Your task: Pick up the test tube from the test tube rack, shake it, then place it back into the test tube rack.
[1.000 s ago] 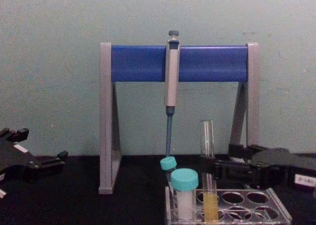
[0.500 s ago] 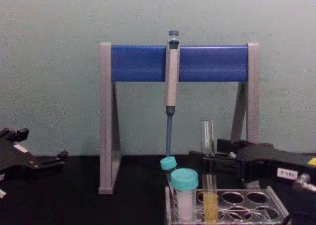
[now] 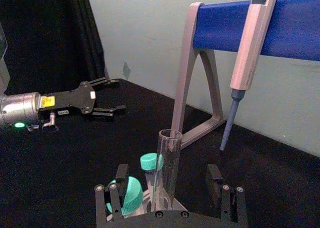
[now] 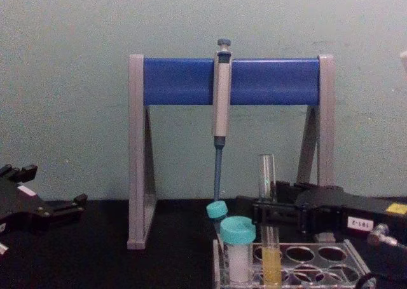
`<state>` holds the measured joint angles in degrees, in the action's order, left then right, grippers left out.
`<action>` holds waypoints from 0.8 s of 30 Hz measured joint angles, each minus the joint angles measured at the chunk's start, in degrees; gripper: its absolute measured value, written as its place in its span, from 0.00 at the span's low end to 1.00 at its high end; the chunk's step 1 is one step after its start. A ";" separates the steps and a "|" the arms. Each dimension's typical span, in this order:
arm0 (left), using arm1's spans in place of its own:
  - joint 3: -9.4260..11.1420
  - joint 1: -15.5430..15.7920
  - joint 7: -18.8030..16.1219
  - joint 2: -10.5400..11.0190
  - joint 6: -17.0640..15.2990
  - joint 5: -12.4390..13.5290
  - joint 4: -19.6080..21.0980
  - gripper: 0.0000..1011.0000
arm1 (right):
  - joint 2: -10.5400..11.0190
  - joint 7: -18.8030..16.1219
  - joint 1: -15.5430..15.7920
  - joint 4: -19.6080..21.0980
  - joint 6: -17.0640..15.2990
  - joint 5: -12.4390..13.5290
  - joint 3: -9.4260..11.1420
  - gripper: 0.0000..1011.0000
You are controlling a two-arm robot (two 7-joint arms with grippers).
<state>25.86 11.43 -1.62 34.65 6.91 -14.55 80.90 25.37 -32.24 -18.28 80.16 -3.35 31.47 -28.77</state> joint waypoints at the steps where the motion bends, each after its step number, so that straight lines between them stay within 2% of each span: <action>1: 0.00 0.00 0.00 0.00 0.00 0.00 0.00 0.99 | 0.00 0.04 0.00 -0.02 -0.07 0.00 -0.01 0.99; 22: 0.00 0.00 0.00 0.00 0.00 0.00 0.00 0.99 | 0.19 0.26 0.12 0.17 0.05 -0.21 -0.08 0.99; 24: 0.00 0.00 0.00 0.00 0.00 0.00 0.00 0.99 | 0.19 0.27 0.12 0.17 0.05 -0.20 -0.07 0.96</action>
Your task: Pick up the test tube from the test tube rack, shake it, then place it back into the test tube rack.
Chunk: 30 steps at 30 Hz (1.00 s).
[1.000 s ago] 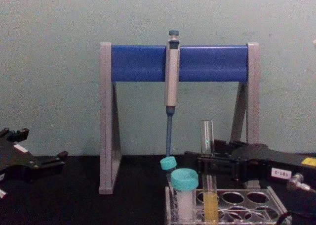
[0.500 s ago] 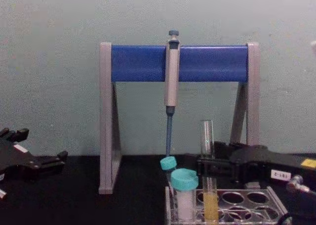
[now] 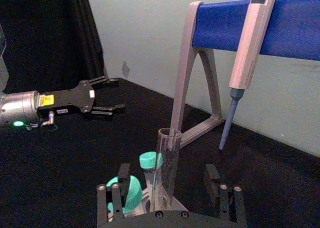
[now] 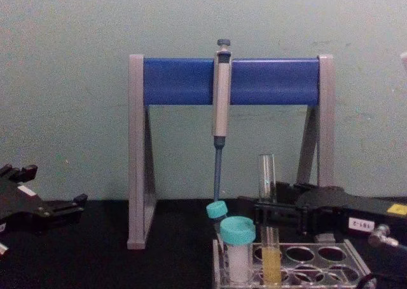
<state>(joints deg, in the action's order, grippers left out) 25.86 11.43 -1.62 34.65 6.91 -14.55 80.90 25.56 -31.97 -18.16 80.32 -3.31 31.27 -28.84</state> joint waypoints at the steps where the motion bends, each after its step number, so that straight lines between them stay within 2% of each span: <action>1: 0.00 0.00 0.00 0.00 0.00 0.00 0.00 0.99 | 0.00 0.00 0.00 0.00 0.00 0.01 0.00 0.95; 10: 0.00 0.00 0.00 0.00 0.00 0.00 0.00 0.99 | 0.00 0.01 0.00 0.00 -0.05 0.04 0.03 0.72; 11: 0.00 0.00 0.00 0.00 0.00 0.00 0.00 0.99 | 0.00 0.00 0.00 0.00 -0.05 0.04 0.03 0.67; 14: 0.00 0.00 0.00 0.00 0.00 0.00 0.00 0.99 | 0.00 0.01 0.00 0.00 -0.06 0.05 0.03 0.61; 16: 0.00 0.00 0.00 0.00 0.00 0.00 0.00 0.99 | 0.00 0.00 0.00 0.00 -0.06 0.07 0.04 0.48; 20: 0.00 0.00 0.00 0.00 0.00 0.00 0.00 0.99 | 0.00 0.00 0.00 0.00 -0.06 0.08 0.04 0.41; 24: 0.00 0.00 0.00 0.00 0.00 0.00 0.00 0.99 | 0.00 -0.01 0.00 0.00 -0.06 0.13 0.03 0.25; 30: 0.00 0.00 0.00 0.00 0.00 0.00 0.00 0.99 | 0.00 -0.02 0.00 0.00 -0.06 0.15 0.04 0.23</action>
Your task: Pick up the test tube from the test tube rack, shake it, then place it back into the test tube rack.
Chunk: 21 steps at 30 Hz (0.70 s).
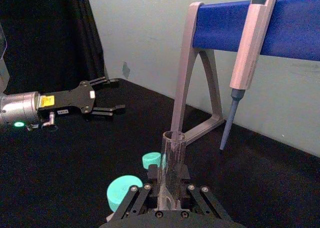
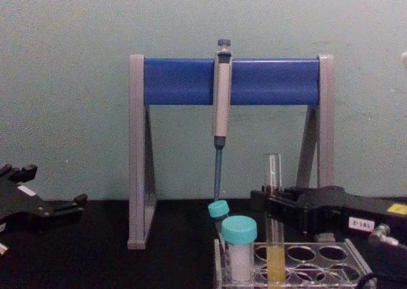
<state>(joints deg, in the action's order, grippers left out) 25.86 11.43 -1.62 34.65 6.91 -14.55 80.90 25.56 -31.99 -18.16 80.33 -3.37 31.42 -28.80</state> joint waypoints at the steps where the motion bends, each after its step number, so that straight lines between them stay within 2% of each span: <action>1: 0.00 0.00 0.00 0.00 0.00 0.00 0.00 0.99 | 0.00 0.00 0.00 0.00 0.00 0.00 0.00 0.23; 8: 0.00 0.00 0.00 0.00 0.00 0.00 0.00 0.99 | 0.01 -0.07 0.02 -0.01 0.15 0.01 0.01 0.23; 21: 0.00 0.00 0.00 0.00 0.00 0.00 0.00 0.99 | 0.46 -2.37 0.97 0.52 4.29 -0.53 -0.25 0.23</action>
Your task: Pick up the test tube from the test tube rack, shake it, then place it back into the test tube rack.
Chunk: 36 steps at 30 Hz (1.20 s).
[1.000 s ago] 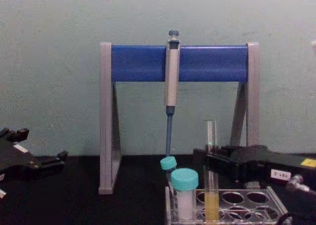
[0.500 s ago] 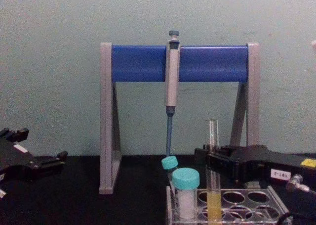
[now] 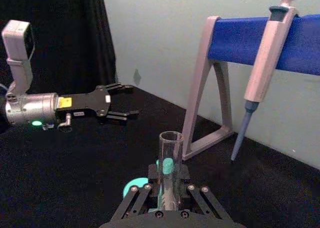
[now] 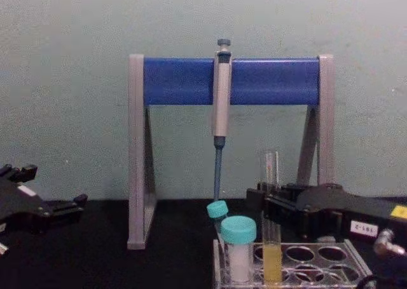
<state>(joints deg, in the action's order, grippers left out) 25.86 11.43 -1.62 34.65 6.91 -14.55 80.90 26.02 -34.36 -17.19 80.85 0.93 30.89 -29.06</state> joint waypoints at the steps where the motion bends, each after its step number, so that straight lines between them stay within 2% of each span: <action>1: 0.00 0.00 0.00 0.00 0.00 0.00 0.00 0.99 | 0.03 -0.27 0.16 0.06 0.36 0.00 -0.01 0.23; 14: 0.00 0.00 0.00 0.00 0.00 0.00 0.00 0.99 | 0.39 -0.91 0.99 0.82 1.99 -0.17 0.18 0.23; 29: 0.00 0.00 0.00 0.00 0.00 0.00 0.00 0.99 | 2.43 0.37 1.58 7.23 2.02 -0.54 2.29 0.23; 36: 0.00 0.00 0.00 0.00 0.00 0.00 0.00 0.99 | 2.77 0.49 0.46 8.85 2.02 -0.36 3.00 0.23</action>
<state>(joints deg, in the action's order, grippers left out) 25.86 11.43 -1.62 34.65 6.91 -14.55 80.90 28.78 -33.87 -16.73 89.70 2.95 30.53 -26.05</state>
